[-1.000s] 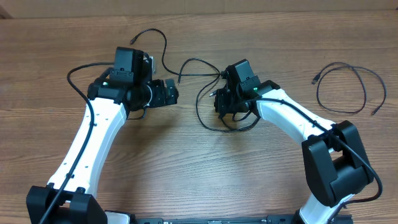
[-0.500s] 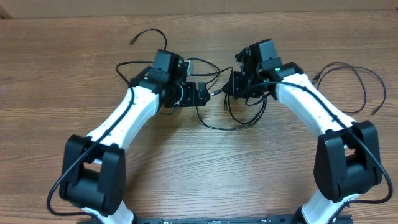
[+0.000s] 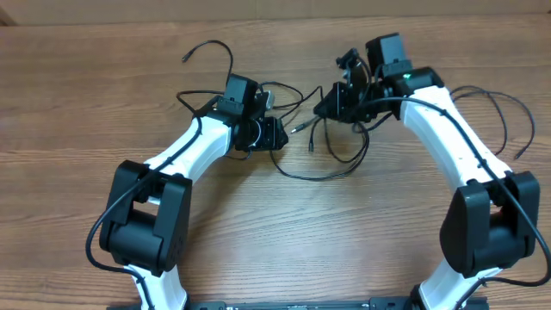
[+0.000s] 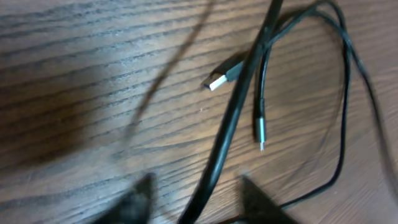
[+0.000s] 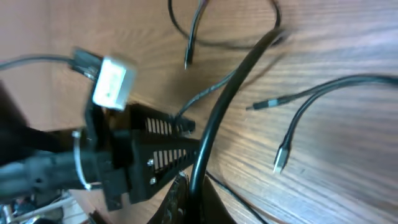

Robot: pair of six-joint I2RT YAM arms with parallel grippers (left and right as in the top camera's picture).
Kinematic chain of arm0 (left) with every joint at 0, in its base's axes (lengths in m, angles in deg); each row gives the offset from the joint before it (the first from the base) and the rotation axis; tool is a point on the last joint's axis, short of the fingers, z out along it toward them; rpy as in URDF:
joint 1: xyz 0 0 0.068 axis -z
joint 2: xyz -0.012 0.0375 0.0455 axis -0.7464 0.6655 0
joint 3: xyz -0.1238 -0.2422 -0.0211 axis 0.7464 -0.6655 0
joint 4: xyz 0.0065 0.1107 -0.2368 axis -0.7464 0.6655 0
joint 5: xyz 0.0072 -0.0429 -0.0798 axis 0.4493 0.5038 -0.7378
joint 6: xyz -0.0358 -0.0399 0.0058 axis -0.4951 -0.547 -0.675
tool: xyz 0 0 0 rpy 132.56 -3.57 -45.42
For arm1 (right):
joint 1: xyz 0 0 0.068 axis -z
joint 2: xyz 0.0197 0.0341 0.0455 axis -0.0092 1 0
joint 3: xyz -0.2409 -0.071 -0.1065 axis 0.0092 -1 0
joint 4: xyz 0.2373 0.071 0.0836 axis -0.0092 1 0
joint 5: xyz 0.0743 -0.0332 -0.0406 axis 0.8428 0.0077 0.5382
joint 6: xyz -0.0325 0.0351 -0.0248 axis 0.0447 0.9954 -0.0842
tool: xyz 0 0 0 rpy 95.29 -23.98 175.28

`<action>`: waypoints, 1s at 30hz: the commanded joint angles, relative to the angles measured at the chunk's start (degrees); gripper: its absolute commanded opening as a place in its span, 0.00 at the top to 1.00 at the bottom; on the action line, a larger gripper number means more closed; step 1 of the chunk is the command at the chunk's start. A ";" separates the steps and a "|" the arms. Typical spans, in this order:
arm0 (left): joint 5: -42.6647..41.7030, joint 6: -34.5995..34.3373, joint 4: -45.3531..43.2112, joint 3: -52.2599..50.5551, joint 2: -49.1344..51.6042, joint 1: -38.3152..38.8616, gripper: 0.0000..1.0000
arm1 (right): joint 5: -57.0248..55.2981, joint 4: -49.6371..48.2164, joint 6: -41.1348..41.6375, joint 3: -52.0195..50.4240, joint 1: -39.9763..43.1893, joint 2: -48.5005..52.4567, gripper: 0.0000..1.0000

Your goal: Untangle cables

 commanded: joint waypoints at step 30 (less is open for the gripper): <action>3.61 11.15 22.45 2.05 -14.10 -24.46 0.96 | -35.82 25.68 4.79 46.80 31.04 -0.07 0.96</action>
